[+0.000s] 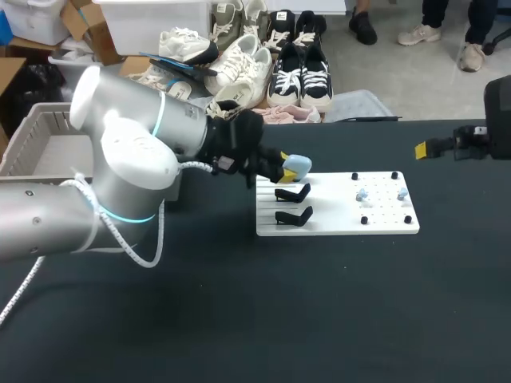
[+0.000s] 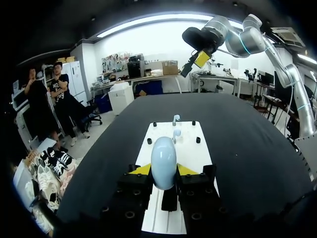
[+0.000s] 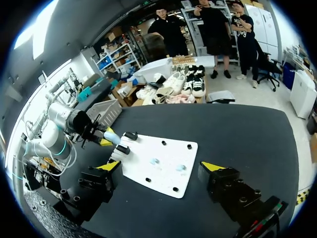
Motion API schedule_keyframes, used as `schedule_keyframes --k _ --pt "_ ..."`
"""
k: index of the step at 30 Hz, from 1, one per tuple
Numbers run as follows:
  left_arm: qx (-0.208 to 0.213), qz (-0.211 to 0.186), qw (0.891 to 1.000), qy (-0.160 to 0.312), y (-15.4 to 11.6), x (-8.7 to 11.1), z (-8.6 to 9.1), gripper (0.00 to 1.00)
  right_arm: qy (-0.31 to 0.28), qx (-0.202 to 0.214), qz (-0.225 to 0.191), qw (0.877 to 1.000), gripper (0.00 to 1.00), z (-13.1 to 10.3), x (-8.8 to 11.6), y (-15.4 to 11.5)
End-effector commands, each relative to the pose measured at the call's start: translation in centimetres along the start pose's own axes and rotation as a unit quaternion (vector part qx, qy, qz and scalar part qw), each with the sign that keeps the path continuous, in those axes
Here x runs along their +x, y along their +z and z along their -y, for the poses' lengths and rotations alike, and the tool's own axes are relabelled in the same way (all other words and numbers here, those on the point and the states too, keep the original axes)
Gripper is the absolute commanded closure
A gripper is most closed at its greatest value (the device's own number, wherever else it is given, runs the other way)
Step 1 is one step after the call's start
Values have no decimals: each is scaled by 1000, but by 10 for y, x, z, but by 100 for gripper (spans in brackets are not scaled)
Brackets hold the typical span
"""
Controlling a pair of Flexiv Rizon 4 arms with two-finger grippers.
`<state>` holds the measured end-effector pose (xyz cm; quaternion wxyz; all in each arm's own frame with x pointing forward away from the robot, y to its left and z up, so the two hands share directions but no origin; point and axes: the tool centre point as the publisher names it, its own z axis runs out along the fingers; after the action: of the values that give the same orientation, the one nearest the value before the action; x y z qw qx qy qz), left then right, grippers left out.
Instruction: Pick up each earbud case from the left stands, insert the matching earbuds, close the lid, and place the case in the box.
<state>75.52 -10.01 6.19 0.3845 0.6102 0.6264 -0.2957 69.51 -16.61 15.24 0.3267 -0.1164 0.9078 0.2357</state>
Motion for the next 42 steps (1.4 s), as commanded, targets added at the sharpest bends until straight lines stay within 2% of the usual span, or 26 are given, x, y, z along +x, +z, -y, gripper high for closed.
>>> schedule_keyframes --k 1,7,15,26,42 --pt "-14 -13 1000 -4 4 -13 2 100 -13 -42 -19 999 0 -4 -8 24" --pt "-26 -12 1000 -6 14 -40 -3 100 -38 -73 -41 996 0 -24 -8 50" --pt "-27 -6 999 16 24 -70 5 100 -63 -103 -69 990 0 -44 -10 78" --pt "-17 2 1000 24 33 -83 17 100 -74 -122 -90 986 0 -53 -9 99" --pt "-16 -3 1000 18 36 -78 23 100 -77 -122 -86 986 0 -53 -12 99"
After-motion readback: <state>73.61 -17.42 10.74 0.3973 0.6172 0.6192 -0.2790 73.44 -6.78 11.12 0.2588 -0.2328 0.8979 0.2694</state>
